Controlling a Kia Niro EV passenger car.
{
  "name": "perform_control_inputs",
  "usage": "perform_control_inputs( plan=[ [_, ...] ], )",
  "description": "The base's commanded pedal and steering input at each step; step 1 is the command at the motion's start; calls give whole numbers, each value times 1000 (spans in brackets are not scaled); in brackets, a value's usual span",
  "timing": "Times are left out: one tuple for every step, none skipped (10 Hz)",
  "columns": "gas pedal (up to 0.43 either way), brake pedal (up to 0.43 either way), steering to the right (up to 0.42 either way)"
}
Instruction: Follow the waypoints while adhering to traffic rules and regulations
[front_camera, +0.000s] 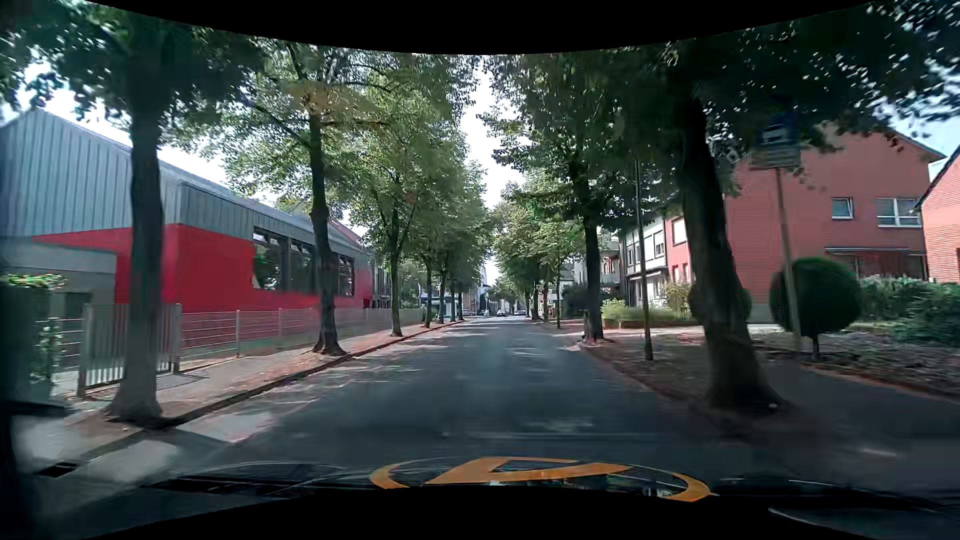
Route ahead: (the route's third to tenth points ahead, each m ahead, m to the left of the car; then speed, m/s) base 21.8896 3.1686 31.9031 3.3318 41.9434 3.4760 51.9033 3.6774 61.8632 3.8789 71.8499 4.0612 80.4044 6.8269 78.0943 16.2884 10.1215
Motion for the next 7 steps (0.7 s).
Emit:
perform_control_inputs(
  plan=[
    [47,0,-4],
    [47,0,-4],
    [47,0,-4],
    [47,0,-6],
    [47,0,-7],
    [47,0,-7],
    [47,0,-6]
  ],
)
